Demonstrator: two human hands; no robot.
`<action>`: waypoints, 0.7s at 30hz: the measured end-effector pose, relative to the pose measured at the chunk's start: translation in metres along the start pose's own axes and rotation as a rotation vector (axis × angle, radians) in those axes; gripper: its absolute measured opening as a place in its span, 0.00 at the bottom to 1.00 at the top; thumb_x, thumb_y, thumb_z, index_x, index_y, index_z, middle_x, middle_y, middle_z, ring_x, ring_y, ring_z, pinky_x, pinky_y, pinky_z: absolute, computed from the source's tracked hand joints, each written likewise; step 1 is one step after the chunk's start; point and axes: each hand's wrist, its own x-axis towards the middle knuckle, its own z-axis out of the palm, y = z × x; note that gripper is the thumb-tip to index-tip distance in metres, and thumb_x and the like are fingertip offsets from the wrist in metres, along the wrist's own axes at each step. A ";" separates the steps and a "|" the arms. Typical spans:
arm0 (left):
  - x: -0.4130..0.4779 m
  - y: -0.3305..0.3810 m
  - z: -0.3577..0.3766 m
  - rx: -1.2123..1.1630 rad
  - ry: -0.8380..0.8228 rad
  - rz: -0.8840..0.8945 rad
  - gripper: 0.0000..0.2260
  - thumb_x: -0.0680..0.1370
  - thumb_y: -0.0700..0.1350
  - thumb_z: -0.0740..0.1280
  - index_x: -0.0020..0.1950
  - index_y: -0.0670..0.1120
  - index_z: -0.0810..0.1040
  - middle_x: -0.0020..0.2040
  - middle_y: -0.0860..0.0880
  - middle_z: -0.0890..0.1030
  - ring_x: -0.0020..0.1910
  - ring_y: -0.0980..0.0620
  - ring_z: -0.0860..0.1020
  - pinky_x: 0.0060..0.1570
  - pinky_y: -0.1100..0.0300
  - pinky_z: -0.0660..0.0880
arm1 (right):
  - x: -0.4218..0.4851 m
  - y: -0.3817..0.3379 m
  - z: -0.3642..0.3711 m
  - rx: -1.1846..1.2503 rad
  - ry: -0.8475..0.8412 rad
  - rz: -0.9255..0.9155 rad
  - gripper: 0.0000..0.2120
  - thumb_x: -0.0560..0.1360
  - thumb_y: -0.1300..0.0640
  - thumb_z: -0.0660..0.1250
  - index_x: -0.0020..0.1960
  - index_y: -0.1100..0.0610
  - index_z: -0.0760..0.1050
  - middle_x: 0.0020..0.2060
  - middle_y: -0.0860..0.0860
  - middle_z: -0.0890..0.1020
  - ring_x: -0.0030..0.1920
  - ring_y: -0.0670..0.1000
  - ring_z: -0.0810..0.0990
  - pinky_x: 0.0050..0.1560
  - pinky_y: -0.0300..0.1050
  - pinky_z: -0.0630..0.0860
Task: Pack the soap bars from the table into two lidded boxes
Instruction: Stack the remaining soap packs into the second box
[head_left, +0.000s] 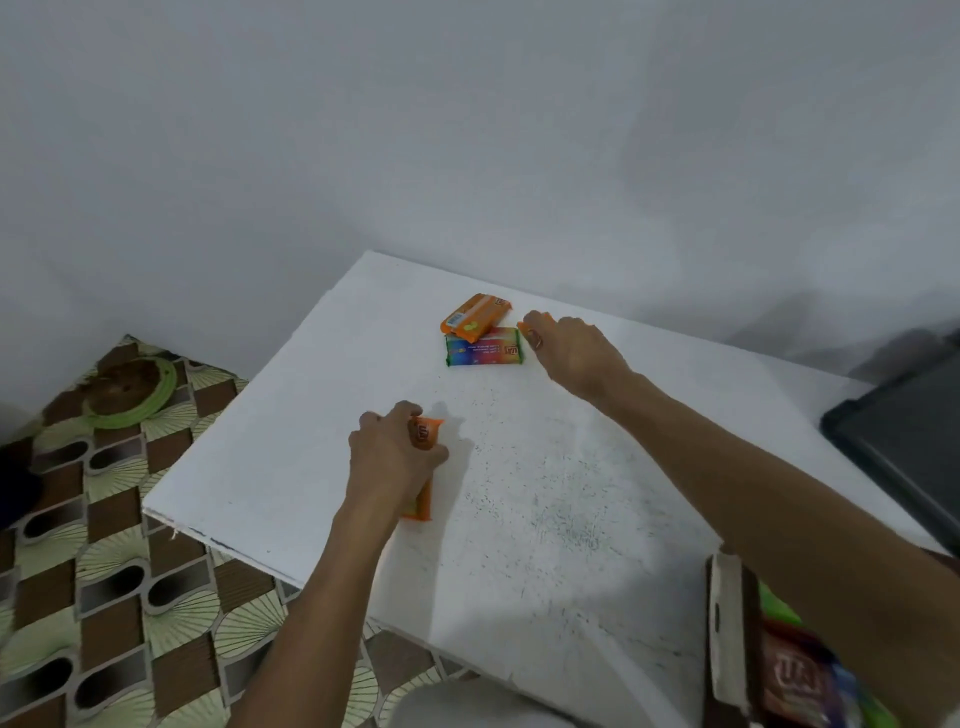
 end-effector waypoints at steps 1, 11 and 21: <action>-0.007 0.008 -0.001 -0.004 0.017 0.044 0.26 0.72 0.53 0.72 0.68 0.55 0.70 0.61 0.45 0.71 0.58 0.44 0.73 0.51 0.56 0.71 | -0.013 0.004 -0.008 0.076 0.042 0.010 0.15 0.81 0.55 0.54 0.67 0.52 0.67 0.47 0.58 0.80 0.41 0.58 0.77 0.39 0.48 0.72; -0.082 0.079 0.021 -0.247 0.146 0.384 0.26 0.71 0.47 0.74 0.67 0.52 0.72 0.65 0.48 0.67 0.49 0.53 0.76 0.54 0.55 0.77 | -0.198 0.055 -0.074 0.585 0.231 0.146 0.17 0.81 0.58 0.61 0.68 0.48 0.72 0.51 0.50 0.81 0.40 0.49 0.85 0.43 0.44 0.83; -0.154 0.133 0.075 -0.765 -0.119 0.582 0.25 0.74 0.30 0.66 0.68 0.51 0.73 0.66 0.51 0.71 0.60 0.54 0.76 0.52 0.69 0.76 | -0.365 0.096 -0.122 1.006 0.226 0.283 0.17 0.77 0.65 0.66 0.64 0.54 0.77 0.49 0.56 0.85 0.48 0.53 0.86 0.41 0.40 0.83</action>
